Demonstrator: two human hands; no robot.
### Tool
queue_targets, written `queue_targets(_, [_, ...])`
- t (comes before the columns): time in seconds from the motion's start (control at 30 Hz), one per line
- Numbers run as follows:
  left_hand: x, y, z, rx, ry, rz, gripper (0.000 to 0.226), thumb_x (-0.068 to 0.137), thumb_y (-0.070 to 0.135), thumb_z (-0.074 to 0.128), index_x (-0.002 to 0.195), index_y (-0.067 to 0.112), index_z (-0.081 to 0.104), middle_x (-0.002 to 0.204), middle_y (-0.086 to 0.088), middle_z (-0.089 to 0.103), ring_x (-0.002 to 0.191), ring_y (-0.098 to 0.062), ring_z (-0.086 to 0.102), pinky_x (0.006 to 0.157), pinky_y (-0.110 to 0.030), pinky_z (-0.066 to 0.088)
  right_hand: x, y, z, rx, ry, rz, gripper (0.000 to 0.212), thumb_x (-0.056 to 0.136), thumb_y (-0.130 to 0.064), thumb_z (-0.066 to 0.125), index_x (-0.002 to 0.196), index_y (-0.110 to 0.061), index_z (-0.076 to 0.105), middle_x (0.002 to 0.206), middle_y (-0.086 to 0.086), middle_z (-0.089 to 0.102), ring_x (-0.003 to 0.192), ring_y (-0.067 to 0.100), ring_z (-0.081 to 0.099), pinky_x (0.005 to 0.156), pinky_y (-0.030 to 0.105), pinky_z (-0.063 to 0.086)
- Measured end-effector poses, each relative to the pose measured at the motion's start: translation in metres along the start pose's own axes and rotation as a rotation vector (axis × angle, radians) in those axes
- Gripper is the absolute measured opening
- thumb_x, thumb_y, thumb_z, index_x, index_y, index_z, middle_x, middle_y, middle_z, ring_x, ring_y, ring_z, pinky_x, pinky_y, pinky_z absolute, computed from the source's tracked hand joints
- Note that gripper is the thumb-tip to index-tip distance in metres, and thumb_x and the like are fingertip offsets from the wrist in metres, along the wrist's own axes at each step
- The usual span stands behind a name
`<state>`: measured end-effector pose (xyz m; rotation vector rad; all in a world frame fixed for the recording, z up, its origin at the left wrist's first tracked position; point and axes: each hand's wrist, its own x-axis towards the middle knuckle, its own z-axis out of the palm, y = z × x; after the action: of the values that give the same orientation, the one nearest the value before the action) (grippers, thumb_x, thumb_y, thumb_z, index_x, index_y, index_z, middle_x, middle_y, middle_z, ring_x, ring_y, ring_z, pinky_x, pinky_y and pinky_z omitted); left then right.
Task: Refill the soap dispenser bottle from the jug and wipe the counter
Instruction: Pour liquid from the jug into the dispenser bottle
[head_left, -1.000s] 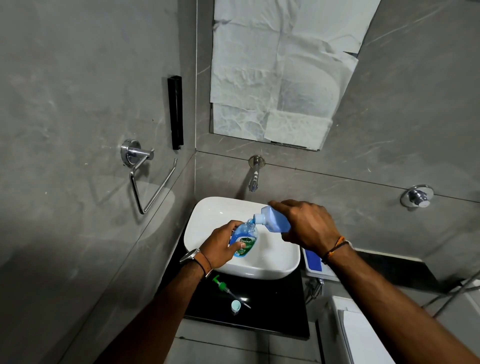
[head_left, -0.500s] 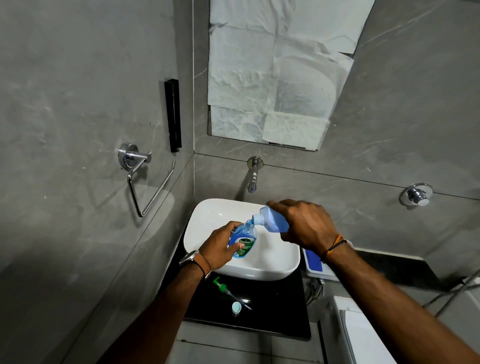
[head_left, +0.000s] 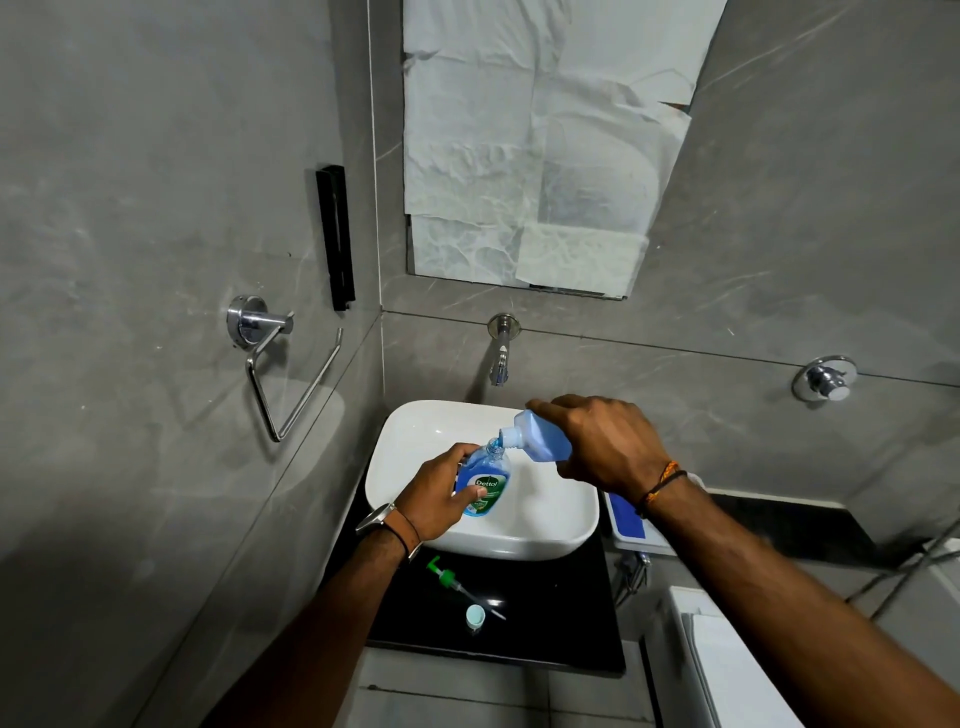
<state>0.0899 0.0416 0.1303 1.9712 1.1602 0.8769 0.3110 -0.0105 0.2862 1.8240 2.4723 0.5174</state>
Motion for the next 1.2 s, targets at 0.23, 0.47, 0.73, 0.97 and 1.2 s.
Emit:
queue_targets(0.23, [0.001,-0.002,0.0,-0.013,-0.003,-0.011,0.045,0.087,0.025,0.07,0.126,0.031,0.047,0.113,0.015,0.061,0.099,-0.004,0.061,0.074,0.0,0.048,0.002,-0.001,-0.001,-0.003,-0.003,-0.007,0.081,0.068,-0.034,0.078,0.143,-0.039,0.049,0.121,-0.006,0.071,0.091,0.028,0.07,0.068,0.031,0.051])
queue_targets(0.47, [0.004,-0.002,-0.002,-0.013,-0.014,-0.004,0.045,0.088,0.024,0.069,0.128,0.026,0.048,0.119,0.008,0.063,0.106,-0.011,0.062,0.087,-0.019,0.055,0.005,0.0,-0.001,0.0,0.008,-0.014,0.081,0.067,-0.032,0.079,0.142,-0.038,0.049,0.117,-0.005,0.072,0.089,0.029,0.07,0.066,0.03,0.049])
queue_targets(0.73, [0.004,-0.004,-0.005,-0.008,-0.008,-0.012,0.045,0.088,0.024,0.07,0.126,0.03,0.047,0.115,0.014,0.061,0.102,-0.005,0.061,0.076,-0.002,0.048,0.009,-0.002,-0.001,-0.004,0.021,-0.024,0.082,0.068,-0.032,0.08,0.143,-0.038,0.048,0.118,-0.004,0.071,0.091,0.03,0.07,0.069,0.033,0.053])
queue_targets(0.97, [0.006,-0.007,-0.006,-0.012,0.003,0.0,0.044,0.088,0.025,0.07,0.125,0.029,0.048,0.116,0.014,0.061,0.103,-0.005,0.061,0.079,-0.002,0.048,0.011,-0.003,-0.001,-0.008,0.04,-0.031,0.079,0.068,-0.032,0.079,0.141,-0.038,0.049,0.117,-0.004,0.071,0.09,0.029,0.07,0.07,0.032,0.051])
queue_targets(1.2, [0.006,-0.009,-0.006,-0.015,0.001,-0.004,0.045,0.087,0.024,0.07,0.126,0.029,0.048,0.116,0.014,0.061,0.103,-0.005,0.061,0.077,-0.001,0.048,0.012,-0.004,0.0,-0.003,0.045,-0.035,0.078,0.069,-0.032,0.079,0.141,-0.037,0.049,0.117,-0.004,0.071,0.09,0.029,0.069,0.07,0.032,0.052])
